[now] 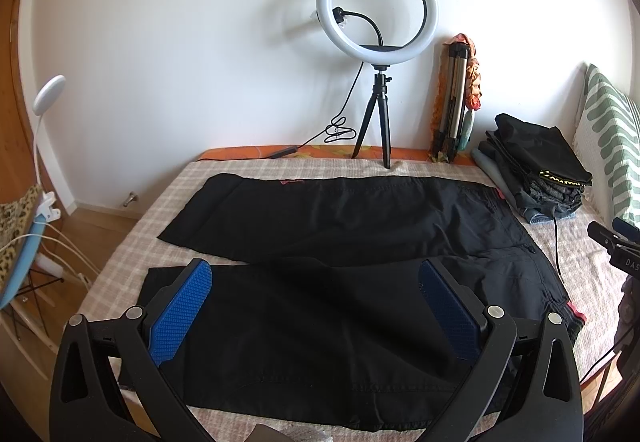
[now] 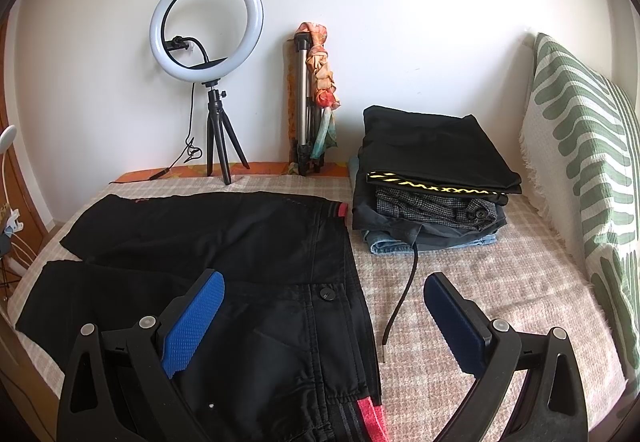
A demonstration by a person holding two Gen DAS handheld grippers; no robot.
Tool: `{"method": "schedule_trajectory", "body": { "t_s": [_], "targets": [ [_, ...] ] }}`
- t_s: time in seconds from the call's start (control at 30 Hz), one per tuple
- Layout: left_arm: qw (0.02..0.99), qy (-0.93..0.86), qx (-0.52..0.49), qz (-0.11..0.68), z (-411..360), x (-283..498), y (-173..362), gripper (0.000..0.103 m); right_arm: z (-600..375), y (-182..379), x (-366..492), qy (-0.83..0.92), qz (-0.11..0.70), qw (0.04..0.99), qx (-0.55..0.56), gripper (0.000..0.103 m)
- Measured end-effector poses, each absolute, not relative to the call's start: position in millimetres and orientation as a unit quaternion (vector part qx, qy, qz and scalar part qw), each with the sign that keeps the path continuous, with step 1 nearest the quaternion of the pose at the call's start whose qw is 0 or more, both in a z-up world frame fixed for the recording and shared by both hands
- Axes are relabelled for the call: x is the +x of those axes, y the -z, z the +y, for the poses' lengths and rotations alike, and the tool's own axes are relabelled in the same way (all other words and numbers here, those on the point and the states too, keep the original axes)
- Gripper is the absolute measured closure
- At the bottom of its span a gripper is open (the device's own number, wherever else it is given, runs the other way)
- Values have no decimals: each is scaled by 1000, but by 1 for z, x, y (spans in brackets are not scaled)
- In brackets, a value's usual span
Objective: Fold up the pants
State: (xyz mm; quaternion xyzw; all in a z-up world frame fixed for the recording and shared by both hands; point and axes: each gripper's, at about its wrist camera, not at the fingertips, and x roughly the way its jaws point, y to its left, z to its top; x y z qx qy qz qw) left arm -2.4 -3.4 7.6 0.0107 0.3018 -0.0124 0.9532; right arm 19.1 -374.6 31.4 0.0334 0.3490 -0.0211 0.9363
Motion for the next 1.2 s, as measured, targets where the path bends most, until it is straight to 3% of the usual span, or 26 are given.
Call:
{"method": "schedule_trajectory", "body": {
  "t_s": [1.2],
  "targets": [
    [951, 7, 6, 310, 10, 0, 0, 0, -366, -26, 17, -3, 361, 933, 16, 2]
  ]
}}
